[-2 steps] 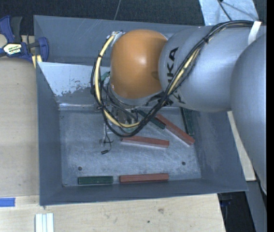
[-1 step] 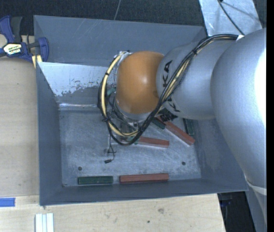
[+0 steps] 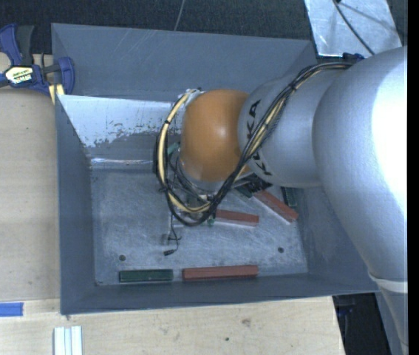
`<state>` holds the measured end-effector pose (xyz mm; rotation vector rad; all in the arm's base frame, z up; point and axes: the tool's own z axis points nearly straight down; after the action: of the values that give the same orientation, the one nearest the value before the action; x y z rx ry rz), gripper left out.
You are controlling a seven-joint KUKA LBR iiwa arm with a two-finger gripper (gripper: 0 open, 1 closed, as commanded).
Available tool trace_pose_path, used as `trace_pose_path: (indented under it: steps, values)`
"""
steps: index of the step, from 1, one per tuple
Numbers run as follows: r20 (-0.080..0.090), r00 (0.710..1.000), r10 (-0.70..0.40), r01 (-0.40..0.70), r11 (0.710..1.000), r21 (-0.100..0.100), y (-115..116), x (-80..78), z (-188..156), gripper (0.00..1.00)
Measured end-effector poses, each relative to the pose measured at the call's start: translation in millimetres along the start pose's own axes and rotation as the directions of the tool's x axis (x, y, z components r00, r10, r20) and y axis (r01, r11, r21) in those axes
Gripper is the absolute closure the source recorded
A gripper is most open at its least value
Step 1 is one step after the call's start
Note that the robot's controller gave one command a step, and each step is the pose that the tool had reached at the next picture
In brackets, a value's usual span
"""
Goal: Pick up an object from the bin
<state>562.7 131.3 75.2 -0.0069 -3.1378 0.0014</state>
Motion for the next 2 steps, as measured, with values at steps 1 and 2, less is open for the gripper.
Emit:
trace_pose_path:
  steps: [1, 2]
  values:
    - [0.006, 0.998, -0.065, 0.065, 0.998, -0.001, -34.2, -58.7, -13.8, 0.0]
    - [0.007, 1.0, -0.028, 0.028, 1.0, 0.001, -37.5, -70.5, -22.8, 0.0]
